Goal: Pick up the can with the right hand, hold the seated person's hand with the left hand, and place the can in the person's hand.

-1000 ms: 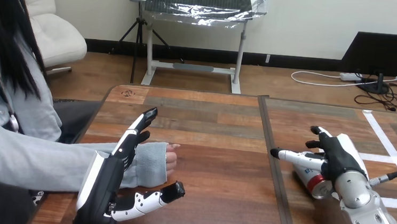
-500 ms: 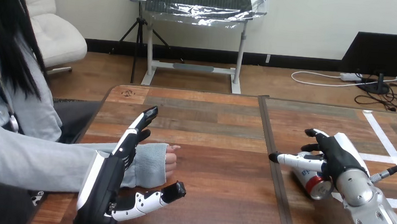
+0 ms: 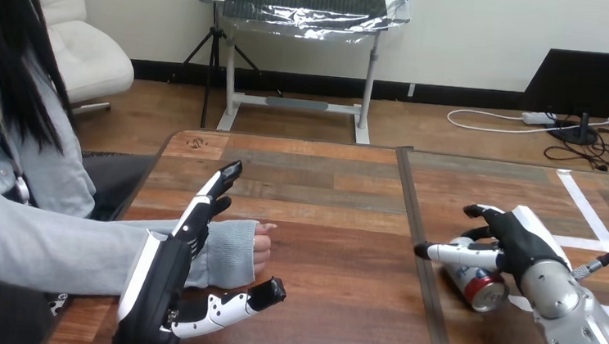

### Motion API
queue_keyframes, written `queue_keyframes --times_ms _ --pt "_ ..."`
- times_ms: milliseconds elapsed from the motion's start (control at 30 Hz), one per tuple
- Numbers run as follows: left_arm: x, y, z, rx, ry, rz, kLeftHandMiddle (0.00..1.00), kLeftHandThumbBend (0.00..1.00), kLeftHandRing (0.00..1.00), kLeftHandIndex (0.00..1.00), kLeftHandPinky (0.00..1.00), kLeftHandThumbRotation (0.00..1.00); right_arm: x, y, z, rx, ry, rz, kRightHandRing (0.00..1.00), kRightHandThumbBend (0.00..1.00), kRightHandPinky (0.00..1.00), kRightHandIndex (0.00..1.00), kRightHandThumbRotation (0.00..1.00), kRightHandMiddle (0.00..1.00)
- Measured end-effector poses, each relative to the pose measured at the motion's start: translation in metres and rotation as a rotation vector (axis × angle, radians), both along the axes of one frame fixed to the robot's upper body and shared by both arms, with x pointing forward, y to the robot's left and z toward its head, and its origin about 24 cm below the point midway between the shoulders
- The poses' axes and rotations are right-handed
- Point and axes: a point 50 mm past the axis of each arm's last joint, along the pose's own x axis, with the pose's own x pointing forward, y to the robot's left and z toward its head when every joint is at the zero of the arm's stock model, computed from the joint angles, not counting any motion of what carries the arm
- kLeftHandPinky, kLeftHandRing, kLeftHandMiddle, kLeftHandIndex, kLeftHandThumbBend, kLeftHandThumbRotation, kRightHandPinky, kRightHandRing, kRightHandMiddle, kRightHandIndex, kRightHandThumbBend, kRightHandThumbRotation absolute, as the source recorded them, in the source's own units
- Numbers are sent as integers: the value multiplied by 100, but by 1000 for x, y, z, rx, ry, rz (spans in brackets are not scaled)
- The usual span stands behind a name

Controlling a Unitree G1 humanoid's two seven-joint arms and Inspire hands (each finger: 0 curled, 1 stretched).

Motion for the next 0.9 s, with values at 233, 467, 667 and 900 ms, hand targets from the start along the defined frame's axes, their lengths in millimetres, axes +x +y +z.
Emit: queue_keyframes --times_ms 233,467,667,900 --pt "0 0 0 -2 -3 2 94 100 95 92 91 49 -3 0 3 -19 13 19 73 86 59 90 32 80" --pt "0 -1 1 -4 -5 2 94 100 95 92 91 49 -6 1 6 -46 23 49 73 86 59 90 30 81" --pt "0 -1 1 -4 -5 2 94 100 95 92 91 49 -9 0 8 -58 37 65 74 85 59 90 28 82" --pt "0 -1 1 -6 -8 1 94 100 95 92 91 48 -12 -1 11 -81 50 85 74 85 59 90 26 82"
